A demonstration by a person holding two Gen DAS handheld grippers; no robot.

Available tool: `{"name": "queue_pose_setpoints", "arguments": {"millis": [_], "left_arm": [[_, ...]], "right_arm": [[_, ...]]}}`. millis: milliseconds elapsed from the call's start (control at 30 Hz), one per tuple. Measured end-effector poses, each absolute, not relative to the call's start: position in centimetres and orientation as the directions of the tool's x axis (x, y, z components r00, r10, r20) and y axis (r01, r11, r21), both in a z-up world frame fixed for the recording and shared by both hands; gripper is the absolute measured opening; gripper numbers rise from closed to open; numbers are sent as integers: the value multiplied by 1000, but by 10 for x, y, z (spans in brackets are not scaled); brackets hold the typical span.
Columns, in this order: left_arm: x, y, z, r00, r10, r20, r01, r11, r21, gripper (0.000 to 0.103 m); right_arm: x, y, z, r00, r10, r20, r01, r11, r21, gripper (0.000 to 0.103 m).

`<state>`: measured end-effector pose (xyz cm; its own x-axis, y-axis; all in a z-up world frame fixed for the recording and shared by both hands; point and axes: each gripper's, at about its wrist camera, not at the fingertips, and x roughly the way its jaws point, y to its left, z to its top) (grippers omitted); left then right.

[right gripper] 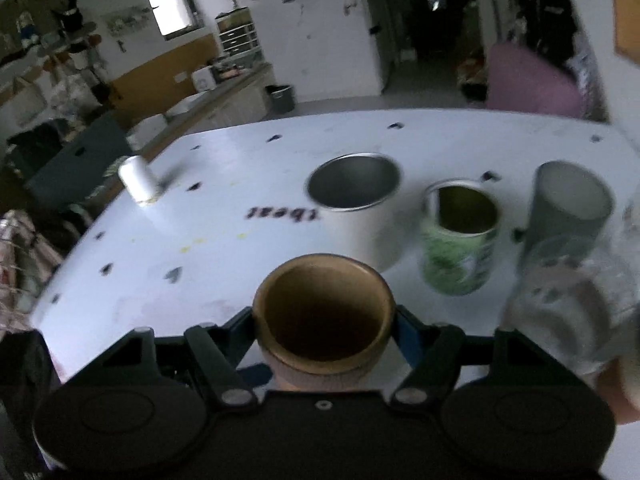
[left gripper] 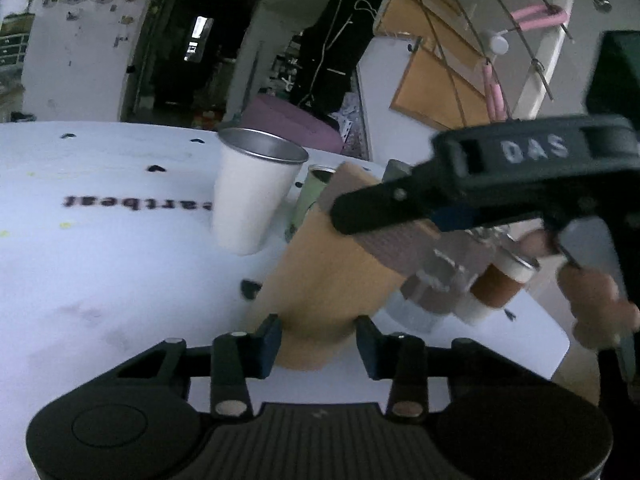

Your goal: Flip cup upright

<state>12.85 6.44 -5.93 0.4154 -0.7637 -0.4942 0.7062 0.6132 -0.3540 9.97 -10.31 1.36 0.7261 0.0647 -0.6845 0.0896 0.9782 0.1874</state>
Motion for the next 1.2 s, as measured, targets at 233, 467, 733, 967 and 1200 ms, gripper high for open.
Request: {"name": "queue_pose_setpoints", "arguments": {"millis": [233,467,733,967,1200], "left_arm": [[137,20,-67,414,-778,-473,739,590,-324,42],[129,7,-72,435,-759,-484,755,601,-264,42],[128,17,-66,467,-744,-477,746,622,-239,47],[123,32,-54,495,-717,-491,732,649,-208,55],[106,60,-25,563,-671,-482,704,695,-145,66]], "right_arm": [[100,-109,13,740,-116,-663,164,986,10,73],[108,-109,11,731,-148,-666,173,984,-28,73],[101,-106,21,782,-140,-607,176,984,0,96],[84,-107,32,810,-136,-570,181,983,23,96],[35,-104,43,874,-128,-468,192,977,92,96]]}}
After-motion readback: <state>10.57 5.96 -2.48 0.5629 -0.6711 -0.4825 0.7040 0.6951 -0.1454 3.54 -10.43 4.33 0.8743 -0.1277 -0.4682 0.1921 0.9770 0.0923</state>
